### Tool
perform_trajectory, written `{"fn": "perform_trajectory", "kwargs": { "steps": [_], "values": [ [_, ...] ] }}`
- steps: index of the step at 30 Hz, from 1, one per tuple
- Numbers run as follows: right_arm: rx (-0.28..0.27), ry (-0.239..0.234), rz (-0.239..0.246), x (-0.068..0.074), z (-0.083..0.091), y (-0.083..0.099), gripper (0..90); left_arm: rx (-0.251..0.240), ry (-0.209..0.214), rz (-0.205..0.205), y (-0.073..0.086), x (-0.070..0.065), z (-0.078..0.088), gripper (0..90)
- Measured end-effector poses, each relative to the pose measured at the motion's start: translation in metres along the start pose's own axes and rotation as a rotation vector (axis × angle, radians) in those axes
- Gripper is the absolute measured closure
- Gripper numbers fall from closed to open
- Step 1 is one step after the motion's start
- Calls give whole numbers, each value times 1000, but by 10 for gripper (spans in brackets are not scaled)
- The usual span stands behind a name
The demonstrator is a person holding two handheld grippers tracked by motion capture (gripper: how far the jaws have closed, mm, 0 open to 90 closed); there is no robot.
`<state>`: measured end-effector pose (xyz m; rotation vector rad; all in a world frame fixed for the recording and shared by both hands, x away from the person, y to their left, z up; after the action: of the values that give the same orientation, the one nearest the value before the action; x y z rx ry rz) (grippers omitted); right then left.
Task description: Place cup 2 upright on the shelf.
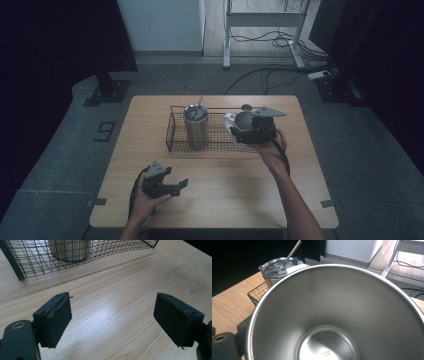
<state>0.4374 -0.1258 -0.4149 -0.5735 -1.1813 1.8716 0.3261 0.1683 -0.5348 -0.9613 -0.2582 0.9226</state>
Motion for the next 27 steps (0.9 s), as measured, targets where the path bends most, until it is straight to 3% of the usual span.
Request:
{"fn": "perform_trajectory", "kwargs": {
  "steps": [27],
  "values": [
    [32,27,-27,-22,-21,-12,63,11,7,-4,1,-2,-2,151]
  ]
}}
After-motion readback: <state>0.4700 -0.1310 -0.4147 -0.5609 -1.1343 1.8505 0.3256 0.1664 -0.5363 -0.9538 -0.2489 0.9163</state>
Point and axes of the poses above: each handheld gripper's, and its own axes: z roughly backward along the jaws, y roughly out of its underside, x roughly to its left, the point moved 5 cm from there along -z, roughly forward along the jaws, and after that the axes turned 1 degree about z, right-handed, at the moved point
